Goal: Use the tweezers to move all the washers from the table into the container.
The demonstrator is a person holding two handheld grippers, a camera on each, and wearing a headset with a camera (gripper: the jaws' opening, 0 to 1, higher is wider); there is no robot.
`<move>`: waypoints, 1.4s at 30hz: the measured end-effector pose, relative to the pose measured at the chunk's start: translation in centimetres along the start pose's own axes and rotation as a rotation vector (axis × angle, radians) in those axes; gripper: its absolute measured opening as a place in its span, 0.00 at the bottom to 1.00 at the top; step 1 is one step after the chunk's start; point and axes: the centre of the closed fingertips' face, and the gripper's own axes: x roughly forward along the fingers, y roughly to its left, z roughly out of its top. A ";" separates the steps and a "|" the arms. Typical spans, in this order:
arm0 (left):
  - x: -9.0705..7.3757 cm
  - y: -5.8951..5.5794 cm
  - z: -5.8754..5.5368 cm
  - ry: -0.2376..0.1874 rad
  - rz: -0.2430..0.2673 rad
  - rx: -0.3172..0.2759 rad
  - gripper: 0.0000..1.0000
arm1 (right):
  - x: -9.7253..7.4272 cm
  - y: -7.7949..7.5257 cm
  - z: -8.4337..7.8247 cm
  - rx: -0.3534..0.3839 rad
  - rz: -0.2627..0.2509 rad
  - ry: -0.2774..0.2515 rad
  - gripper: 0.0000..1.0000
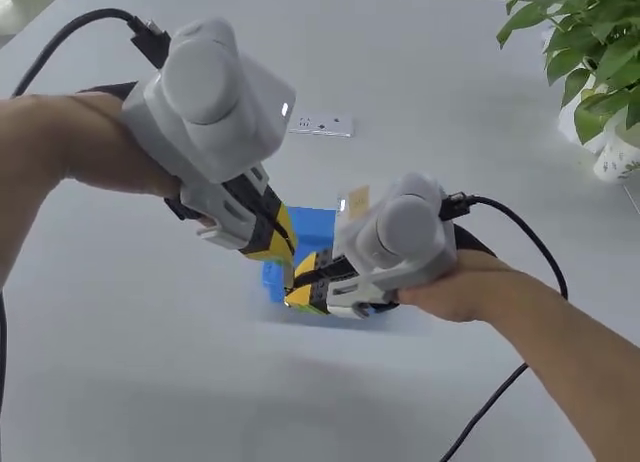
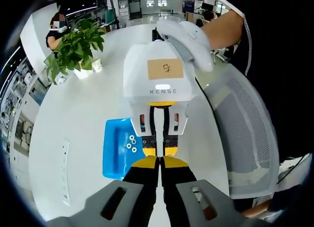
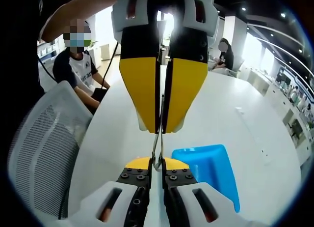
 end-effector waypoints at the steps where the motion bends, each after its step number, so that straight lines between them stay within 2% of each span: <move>1: 0.0 0.2 0.0 0.000 0.001 0.002 0.05 | -0.1 -0.2 0.0 -0.001 -0.002 0.001 0.09; 12: 0.2 2.1 0.1 -0.012 0.006 0.005 0.05 | -0.3 -2.1 -0.5 0.006 -0.020 0.000 0.09; 25: 1.1 4.3 -0.3 -0.013 0.017 0.012 0.05 | 0.2 -4.4 -1.4 0.020 -0.039 0.002 0.09; 42: 4.1 6.1 -1.9 0.007 0.009 0.013 0.05 | 2.1 -6.0 -4.4 0.034 -0.026 0.041 0.09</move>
